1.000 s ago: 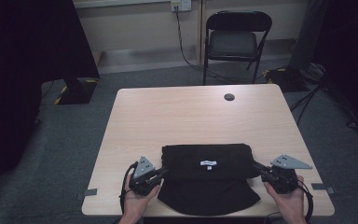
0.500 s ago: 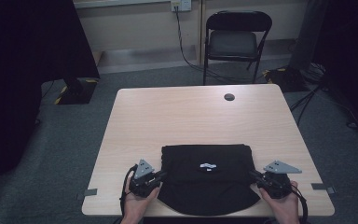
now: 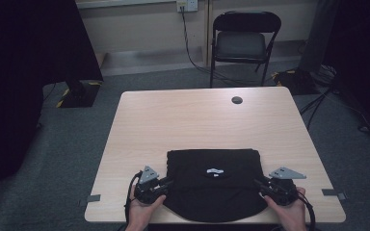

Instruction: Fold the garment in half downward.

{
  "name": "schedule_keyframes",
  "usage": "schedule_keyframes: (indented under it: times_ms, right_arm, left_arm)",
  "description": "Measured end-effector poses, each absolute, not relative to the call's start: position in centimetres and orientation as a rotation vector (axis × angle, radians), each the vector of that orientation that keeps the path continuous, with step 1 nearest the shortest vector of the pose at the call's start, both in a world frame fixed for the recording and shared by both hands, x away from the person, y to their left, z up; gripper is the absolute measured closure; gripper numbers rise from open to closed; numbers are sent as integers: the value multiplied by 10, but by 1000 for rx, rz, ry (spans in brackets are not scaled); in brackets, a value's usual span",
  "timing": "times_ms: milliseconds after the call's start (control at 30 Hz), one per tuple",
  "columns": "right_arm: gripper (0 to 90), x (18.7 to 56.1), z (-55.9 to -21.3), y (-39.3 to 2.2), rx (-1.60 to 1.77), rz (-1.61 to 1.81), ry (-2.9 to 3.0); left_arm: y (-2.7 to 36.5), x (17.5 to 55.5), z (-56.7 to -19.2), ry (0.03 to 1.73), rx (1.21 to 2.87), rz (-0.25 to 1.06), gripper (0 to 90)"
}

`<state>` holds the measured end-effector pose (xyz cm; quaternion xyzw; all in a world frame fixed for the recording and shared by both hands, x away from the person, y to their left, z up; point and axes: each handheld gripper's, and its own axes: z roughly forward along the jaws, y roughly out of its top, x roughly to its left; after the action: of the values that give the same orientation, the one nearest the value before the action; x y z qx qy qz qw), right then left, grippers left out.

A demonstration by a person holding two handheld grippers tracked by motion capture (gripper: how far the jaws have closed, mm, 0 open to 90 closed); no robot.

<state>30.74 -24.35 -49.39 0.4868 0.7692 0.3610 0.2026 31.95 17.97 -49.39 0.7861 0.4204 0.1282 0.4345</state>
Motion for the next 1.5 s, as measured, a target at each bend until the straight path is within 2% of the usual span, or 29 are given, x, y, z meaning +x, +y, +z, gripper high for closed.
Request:
schedule_keyframes:
  times_ms: [67,100,133,167,200,233,300,400,500,600,700,833,933,1500]
  right_arm:
    - [540,308,-494,-245,1398,1004,2127]
    - [427,309,-493,-248,1452,1019,2108]
    - [427,309,-493,-248,1452,1019,2108]
    - [380,310,-492,-250,1463,1037,2109]
    - [291,310,-486,-252,1476,1072,2091]
    - [291,310,-486,-252,1476,1072,2091]
    - [234,312,-476,-253,1463,1079,2072]
    - [226,320,-458,-247,1430,1110,2056]
    - [255,332,-446,-234,1376,1120,2071]
    - [262,348,-451,-217,1352,1087,2119]
    - [261,357,-460,-210,1358,1045,2154]
    - [258,370,-478,-203,1403,979,2183]
    - [250,374,-488,-201,1414,982,2181]
    - [246,392,-495,-180,1401,970,2154]
  left_arm:
    - [182,321,-491,1044,1934,304,651]
    - [184,321,-488,1050,1909,304,543]
    - [186,322,-485,1057,1894,304,543]
    - [189,323,-481,1056,1878,301,529]
    - [191,324,-477,1056,1860,298,478]
    - [192,326,-473,1052,1848,298,478]
    - [190,331,-464,1039,1842,282,506]
    - [172,344,-452,1030,1872,324,534]
    - [152,358,-447,1050,1896,309,551]
    - [131,372,-455,1055,1951,358,567]
    - [123,384,-472,1086,1956,318,575]
    - [123,392,-488,1128,2012,333,564]
    - [128,396,-493,1142,1986,322,536]
    - [142,408,-493,1156,1982,348,525]
